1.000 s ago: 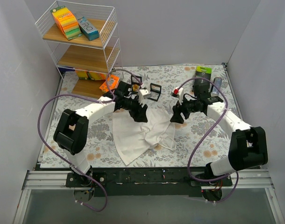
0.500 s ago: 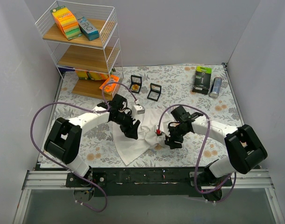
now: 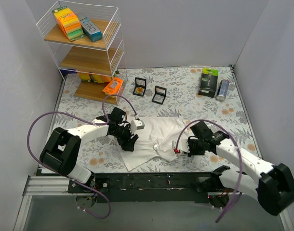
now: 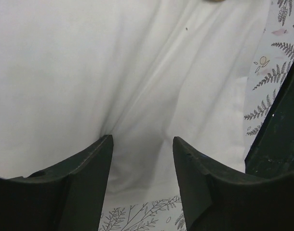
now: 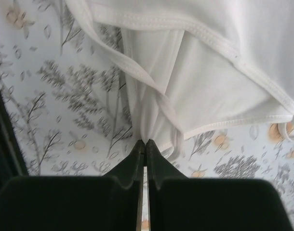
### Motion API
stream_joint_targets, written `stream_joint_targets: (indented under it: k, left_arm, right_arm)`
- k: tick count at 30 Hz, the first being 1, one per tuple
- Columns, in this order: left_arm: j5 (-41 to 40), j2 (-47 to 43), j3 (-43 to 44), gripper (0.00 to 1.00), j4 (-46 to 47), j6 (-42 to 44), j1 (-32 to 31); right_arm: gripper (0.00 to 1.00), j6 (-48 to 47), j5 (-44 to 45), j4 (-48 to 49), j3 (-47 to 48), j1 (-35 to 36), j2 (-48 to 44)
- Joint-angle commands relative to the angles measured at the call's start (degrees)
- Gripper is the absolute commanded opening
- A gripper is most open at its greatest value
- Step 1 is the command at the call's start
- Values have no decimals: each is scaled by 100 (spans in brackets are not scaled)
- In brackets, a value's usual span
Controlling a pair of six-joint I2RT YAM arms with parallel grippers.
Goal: Remove the brooch from the garment
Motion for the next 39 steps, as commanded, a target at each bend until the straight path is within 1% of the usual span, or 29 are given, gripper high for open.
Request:
stream_joint_targets:
  k: [1,2,3,4,5,6,7,8,9,10,11,12,13,14,15,16,17,18,19,20,21,22,23,27,30,31,34,36,39]
  left_arm:
    - [-1123,85,-389,53,233,438,115]
    - [-1062,23,-301,53,233,438,124]
    - [-678,-64,-222,54,181,438,124]
    - [-422,-161,-126,55,137,455,115]
    - [-132,-466,110,59,76,464,124]
    - [236,-626,208,60,5,499,115]
    - [840,-775,305,63,-4,508,124]
    - [1116,-1047,375,63,-4,499,98]
    - [1275,-1128,481,64,135,404,89]
    - [1477,-1181,534,65,206,124,63]
    - [1514,-1138,578,65,294,-105,28]
    - [1514,-1016,709,65,460,-359,1]
    - [1523,-875,815,64,453,-884,1]
    - [1540,-708,937,59,453,-1124,1]
    - [1601,-341,1060,57,366,-1275,1]
    - [1663,-207,1192,54,374,-1485,1]
    - [1698,-93,1202,52,435,-1913,10]
    - [1707,-22,1185,52,696,-2240,10]
    - [1751,75,1089,51,838,-2486,19]
    - [1743,102,1045,51,979,-3037,27]
    - [1586,119,1009,50,1241,-3321,36]
    - [1524,154,939,50,1340,-3594,54]
    - [1506,163,895,50,1489,-4084,71]
    - [1444,111,623,46,1806,-4868,80]
    - [1540,163,482,43,1999,-5160,89]
    - [1601,207,473,41,2008,-5213,89]
    - [1751,348,482,36,2000,-5257,89]
    - [1786,435,482,35,1921,-5257,89]
    - [1901,611,455,34,1885,-5319,98]
  right_arm:
    - [12,-414,771,-1366,-441,-19,-1149]
    - [29,-379,782,-1437,-476,-27,-1327]
    - [37,-327,738,-1551,-303,-27,-1459]
    - [45,-274,433,-1795,-57,-27,-1652]
    - [57,-221,239,-1876,224,-27,-1671]
    - [62,-125,37,-1894,879,-27,-1654]
    - [67,155,-305,-1764,1173,-19,-1532]
    - [70,314,-456,-1632,1428,-19,-1435]
    - [70,437,-605,-1518,1692,-10,-1321]
    - [70,761,-903,-1386,2060,-1,-1015]
    - [68,955,-1019,-1037,2229,51,-847]
    - [66,1131,-1124,-894,2344,86,-662]
    - [65,1316,-1317,-719,2484,130,-312]
    - [62,1552,-1397,-430,2520,253,-144]
    - [60,1633,-1476,-296,2538,332,-11]
    - [58,1704,-1520,-121,2512,437,173]
    - [54,1817,-1486,63,2364,656,218]
    - [52,1871,-1416,561,2214,789,219]
    - [51,1915,-1111,853,2021,920,132]
    - [50,1959,-890,1187,1628,1278,70]
    - [50,2020,-662,1704,1467,1473,26]
    - [52,2047,-407,1918,1353,1615,-1]
    - [54,2091,-326,2042,1204,1851,16]
    - [57,2231,-308,2411,1071,2204,227]
    - [57,2267,-229,2692,826,2380,438]
    - [57,2284,-229,2928,755,2442,482]
    - [57,2337,-508,3106,587,2486,535]
    - [57,2372,-676,3211,552,2495,614]
    - [58,2407,-668,3510,368,2495,693]
